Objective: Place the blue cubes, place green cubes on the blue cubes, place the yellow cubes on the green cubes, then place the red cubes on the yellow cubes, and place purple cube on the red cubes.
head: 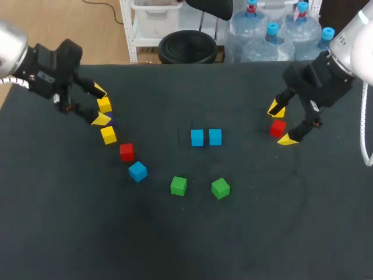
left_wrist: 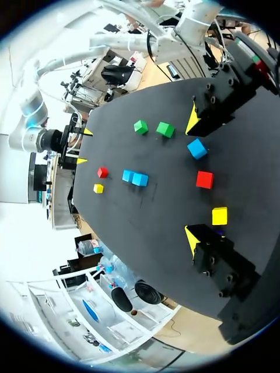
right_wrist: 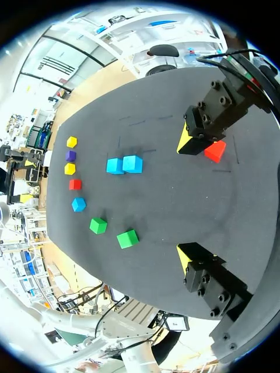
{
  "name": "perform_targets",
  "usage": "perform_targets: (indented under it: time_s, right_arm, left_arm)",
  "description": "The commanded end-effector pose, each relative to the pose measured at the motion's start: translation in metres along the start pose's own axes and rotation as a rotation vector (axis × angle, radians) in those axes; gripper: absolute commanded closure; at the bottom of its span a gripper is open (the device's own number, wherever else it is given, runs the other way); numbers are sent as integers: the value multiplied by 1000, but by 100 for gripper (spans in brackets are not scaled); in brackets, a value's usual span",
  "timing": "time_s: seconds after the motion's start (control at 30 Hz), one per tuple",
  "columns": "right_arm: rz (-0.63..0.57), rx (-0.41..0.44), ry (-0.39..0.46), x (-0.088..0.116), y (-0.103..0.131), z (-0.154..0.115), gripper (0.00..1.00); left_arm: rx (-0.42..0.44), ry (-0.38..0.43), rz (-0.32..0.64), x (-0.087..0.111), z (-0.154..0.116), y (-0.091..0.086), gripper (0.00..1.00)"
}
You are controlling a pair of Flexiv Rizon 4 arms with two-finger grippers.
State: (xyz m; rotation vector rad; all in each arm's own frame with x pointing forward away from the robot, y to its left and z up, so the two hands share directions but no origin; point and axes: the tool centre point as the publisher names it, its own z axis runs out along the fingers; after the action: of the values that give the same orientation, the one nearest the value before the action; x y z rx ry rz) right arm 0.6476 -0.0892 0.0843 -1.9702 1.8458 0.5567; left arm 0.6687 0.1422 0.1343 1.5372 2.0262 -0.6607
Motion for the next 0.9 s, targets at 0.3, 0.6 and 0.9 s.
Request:
perform_targets:
  time_s: [0.3,0.6,0.9]
  right_arm:
    - [-1,-1,-2,0,-1,1,0]
    - [-1,-1,-2,0,-1,1,0]
    - [-1,-1,-2,0,-1,1,0]
  left_arm:
    - [9,0,3,0,1,3,0]
    - [64,188,181,3,24,0,0]
    - [170,200,419,-12,58,-19,0]
